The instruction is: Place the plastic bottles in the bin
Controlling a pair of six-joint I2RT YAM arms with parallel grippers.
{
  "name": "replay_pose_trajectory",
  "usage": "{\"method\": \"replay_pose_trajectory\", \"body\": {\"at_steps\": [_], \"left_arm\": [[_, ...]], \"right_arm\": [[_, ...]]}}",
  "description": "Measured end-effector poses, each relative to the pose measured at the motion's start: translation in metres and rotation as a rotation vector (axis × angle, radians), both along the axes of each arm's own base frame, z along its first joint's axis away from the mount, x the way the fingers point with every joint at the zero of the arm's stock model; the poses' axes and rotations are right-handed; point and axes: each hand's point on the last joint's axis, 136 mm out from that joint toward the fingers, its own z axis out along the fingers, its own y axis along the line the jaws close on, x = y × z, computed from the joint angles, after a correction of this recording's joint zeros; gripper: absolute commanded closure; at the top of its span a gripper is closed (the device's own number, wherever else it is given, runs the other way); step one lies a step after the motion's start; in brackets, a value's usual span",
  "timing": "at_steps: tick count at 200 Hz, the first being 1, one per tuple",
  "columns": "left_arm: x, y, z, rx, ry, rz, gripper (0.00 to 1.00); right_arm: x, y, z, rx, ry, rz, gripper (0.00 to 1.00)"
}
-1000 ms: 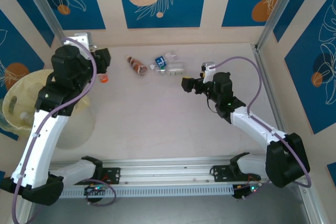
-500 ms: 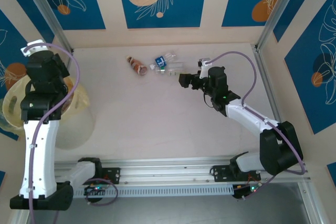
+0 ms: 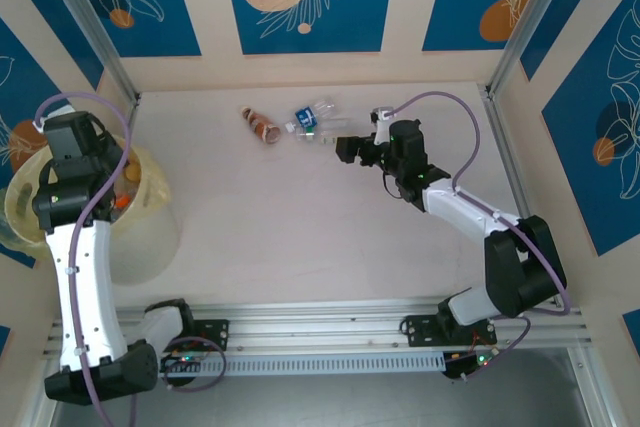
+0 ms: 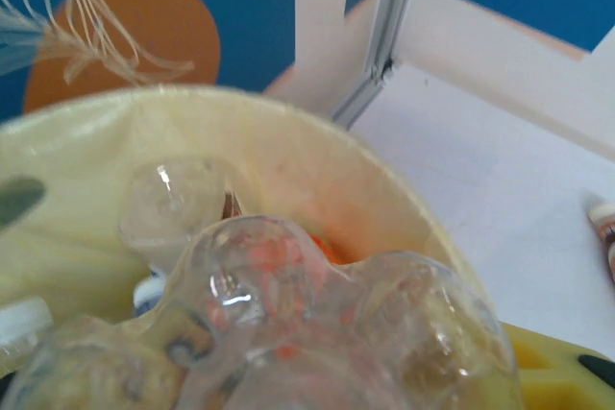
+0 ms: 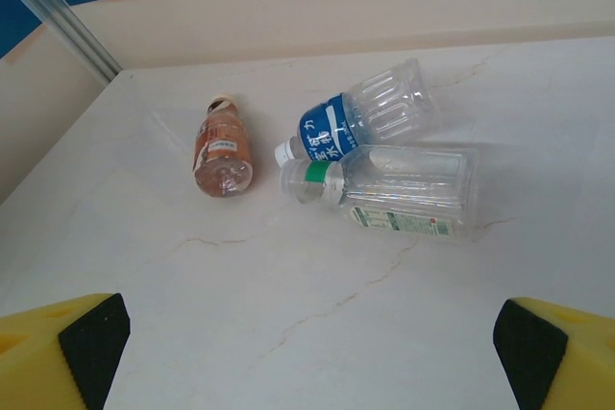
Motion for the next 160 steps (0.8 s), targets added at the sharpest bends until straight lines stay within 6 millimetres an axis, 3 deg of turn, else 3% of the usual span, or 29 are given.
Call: {"method": "replay_pose_trajectory", "body": {"at_steps": [23,47,92,126,160], "left_arm": [[-0.005,-0.002,-0.021,-0.081,0.051,0.002,0.14],[-0.007,-0.011,-0.029,-0.14,0.065,-0.029,0.0],[-0.013,-0.02,-0.023,-0.167,0.038,-0.058,0.0],[-0.006,-0.026,-0.025,-0.195,0.028,-0.09,0.0],[0.009,-0.023,-0.051,-0.245,0.076,-0.08,0.0]], "right_arm": [[0.0,0.002,-0.002,0.0,0.009,0.008,0.0],[-0.001,0.002,-0.003,-0.001,0.013,0.011,0.0],[-0.001,0.003,-0.003,0.001,0.016,0.012,0.0],[-0.001,0.004,-0.004,0.0,0.016,0.015,0.0],[-0.002,0.005,-0.01,-0.009,0.035,0.018,0.0]]}}
